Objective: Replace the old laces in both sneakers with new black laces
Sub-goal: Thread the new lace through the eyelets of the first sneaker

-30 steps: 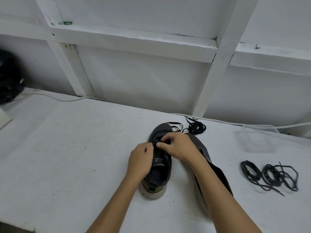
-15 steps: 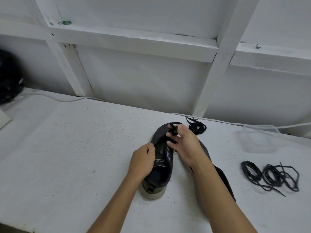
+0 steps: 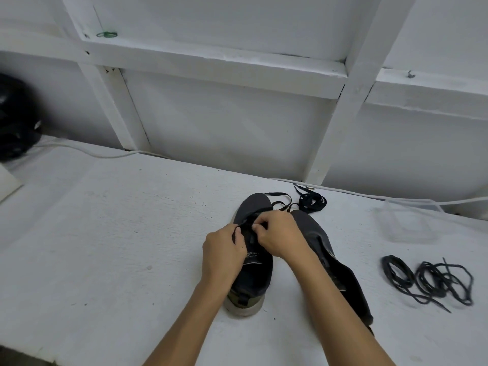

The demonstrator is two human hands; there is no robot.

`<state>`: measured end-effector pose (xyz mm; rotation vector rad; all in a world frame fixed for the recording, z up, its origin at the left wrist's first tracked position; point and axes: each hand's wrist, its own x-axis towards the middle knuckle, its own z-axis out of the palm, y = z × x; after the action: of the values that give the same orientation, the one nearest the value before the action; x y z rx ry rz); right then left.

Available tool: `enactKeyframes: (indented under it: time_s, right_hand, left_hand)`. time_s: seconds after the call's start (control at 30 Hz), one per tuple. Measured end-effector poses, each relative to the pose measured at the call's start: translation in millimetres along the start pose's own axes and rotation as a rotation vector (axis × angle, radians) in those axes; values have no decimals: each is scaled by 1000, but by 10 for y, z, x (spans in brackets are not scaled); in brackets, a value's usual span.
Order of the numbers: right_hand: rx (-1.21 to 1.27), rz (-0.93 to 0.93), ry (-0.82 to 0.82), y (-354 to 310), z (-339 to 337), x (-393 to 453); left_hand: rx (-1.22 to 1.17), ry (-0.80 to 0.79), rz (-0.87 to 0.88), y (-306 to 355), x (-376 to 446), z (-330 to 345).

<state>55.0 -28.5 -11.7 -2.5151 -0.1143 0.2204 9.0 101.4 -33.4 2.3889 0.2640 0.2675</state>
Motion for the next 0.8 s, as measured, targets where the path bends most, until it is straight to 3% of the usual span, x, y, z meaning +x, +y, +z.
enactKeyframes:
  time_s: [0.17, 0.33, 0.43, 0.6, 0.73, 0.8]
  right_hand:
    - [90, -78, -34, -47, 21, 2]
    - [258, 26, -23, 92, -9, -50]
    - [266, 42, -19, 129, 18, -90]
    - [246, 42, 5, 103, 18, -113]
    - [244, 46, 16, 78, -8, -91]
    - [444, 134, -18, 61, -21, -87]
  left_hand:
    - [71, 3, -81, -36, 21, -34]
    - [-247, -244, -232, -23, 222, -195]
    - [-367, -276, -283, -18, 392, -198]
    - [-306, -266, -242, 11, 518, -108]
    - [-705, -245, -427, -9, 504, -87]
    - [-769, -266, -445, -87, 475, -71]
